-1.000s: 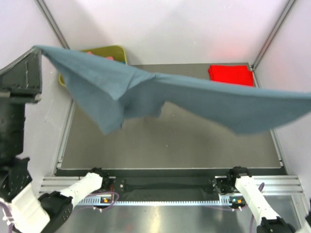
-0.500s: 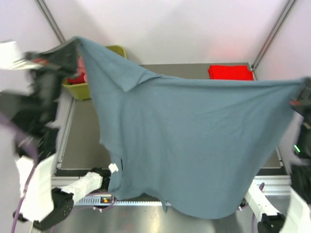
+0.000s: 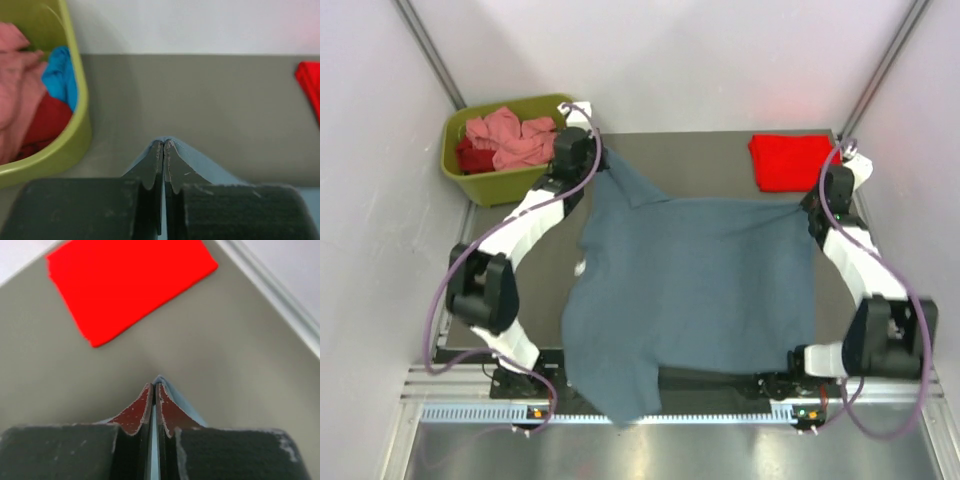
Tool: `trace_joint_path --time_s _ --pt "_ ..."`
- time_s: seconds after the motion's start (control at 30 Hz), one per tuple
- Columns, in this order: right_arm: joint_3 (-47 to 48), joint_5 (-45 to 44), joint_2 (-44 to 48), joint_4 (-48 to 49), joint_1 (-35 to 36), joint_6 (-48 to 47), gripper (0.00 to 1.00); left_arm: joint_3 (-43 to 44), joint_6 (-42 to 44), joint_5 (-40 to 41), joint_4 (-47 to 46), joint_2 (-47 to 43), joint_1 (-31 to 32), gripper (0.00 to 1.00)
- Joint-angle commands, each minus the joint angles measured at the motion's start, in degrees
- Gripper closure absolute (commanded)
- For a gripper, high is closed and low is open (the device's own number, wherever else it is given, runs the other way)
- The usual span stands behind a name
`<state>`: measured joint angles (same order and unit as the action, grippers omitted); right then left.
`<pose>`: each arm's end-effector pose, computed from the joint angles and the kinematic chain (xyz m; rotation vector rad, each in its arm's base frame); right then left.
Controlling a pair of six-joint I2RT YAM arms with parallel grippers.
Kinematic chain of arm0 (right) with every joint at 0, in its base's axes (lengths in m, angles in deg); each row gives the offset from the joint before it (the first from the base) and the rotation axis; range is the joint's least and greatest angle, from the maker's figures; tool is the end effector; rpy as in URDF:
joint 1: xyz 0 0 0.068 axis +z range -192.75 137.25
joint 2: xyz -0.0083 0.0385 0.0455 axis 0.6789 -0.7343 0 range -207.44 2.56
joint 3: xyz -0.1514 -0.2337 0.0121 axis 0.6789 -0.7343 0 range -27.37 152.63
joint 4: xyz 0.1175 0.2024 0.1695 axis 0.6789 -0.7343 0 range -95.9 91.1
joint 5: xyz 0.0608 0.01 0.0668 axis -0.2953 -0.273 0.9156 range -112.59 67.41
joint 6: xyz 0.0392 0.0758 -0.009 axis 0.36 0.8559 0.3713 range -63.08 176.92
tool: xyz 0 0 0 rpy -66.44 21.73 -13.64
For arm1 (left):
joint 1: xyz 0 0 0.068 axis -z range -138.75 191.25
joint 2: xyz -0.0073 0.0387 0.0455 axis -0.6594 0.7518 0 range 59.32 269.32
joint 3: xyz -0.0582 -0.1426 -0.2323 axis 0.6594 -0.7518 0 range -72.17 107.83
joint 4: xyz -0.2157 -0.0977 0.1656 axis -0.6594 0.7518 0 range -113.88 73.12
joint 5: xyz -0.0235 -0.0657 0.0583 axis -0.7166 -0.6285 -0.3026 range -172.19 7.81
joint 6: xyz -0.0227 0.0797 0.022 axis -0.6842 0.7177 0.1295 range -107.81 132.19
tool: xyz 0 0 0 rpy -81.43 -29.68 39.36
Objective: Fold and stack the t-shirts
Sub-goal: Flatten the tshirt out
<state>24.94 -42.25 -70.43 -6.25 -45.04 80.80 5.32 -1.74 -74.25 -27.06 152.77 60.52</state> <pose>0.3456 -0.0393 0.2628 0.6620 1.9202 -0.1167 0.4391 -0.1424 0.3325 -0.0159 1.8009 -0.2906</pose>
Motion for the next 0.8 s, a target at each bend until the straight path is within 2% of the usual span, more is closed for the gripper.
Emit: trace_joint_path --time_s 0.0,0.17,0.3,0.43,0.67,0.77 --pt "5.7 3.8 -9.0 12.7 -3.0 1.7 1.0 4.5 0.8 -2.3 -12.7 4.7 -0.4 1.0" --pt "12.2 8.4 -21.3 14.0 -5.1 -0.5 1.0 14.3 0.8 -2.9 -12.6 17.8 -0.6 1.0" --pt "15.8 10.6 -24.9 14.8 -6.2 -0.2 1.0 21.2 0.0 -3.6 -11.2 26.1 -0.9 1.0" --pt "18.8 10.9 -27.4 14.0 -6.8 -0.3 1.0 26.2 -1.2 -5.8 -10.6 29.2 -1.0 1.0" --pt "20.1 8.9 -28.1 11.9 -8.9 3.7 1.0 27.8 -4.2 -7.7 -18.8 32.1 -1.3 1.0" --pt "19.1 7.1 -27.3 11.3 -9.5 4.7 1.0 31.7 -7.2 -12.1 -20.6 35.9 -1.3 1.0"
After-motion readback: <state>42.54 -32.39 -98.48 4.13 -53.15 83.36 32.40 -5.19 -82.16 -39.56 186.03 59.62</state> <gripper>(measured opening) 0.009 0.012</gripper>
